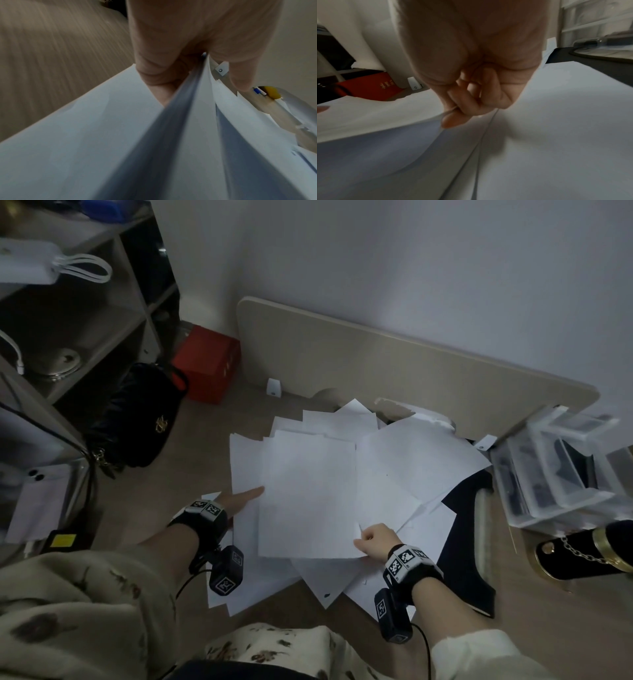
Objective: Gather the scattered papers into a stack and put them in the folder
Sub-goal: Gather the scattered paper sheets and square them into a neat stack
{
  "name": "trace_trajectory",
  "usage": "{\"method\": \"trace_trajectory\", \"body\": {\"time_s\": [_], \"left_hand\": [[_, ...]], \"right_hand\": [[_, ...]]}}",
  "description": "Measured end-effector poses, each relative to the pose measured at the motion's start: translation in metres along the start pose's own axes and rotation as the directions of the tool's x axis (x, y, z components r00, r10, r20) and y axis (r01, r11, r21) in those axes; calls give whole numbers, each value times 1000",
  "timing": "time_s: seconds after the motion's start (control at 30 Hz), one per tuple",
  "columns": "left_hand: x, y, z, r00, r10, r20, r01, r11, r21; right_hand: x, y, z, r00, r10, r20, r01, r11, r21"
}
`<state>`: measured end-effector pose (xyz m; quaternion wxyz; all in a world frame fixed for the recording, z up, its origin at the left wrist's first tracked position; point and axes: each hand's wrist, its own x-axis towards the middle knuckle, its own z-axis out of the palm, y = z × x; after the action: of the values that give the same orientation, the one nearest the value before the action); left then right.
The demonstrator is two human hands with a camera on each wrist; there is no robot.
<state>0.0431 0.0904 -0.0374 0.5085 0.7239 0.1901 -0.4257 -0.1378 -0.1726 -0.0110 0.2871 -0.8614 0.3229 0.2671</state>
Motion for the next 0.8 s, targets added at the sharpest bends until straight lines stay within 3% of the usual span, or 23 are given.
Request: {"method": "trace_trajectory", "body": {"time_s": [0.17, 0.33, 0.43, 0.53, 0.8], "left_hand": [[-3, 0, 1, 999, 23, -33, -20, 997, 75], [-11, 2, 3, 999, 35, -11, -35, 999, 38], [-13, 3, 4, 999, 33, 4, -33, 997, 72], [-8, 2, 3, 999, 43, -19, -40, 994, 102], [-1, -4, 3, 992, 106, -70, -95, 985, 147]], "right_hand": [[2, -6, 7, 999, 25, 26, -25, 999, 23], [11, -2, -5, 963, 108, -249, -50, 973, 227], [18, -10, -4, 975, 119, -185, -30, 906, 422], [25, -22, 3, 989, 130, -75, -76, 865, 497], [36, -37, 20, 996, 88, -12, -75, 908, 411]]}}
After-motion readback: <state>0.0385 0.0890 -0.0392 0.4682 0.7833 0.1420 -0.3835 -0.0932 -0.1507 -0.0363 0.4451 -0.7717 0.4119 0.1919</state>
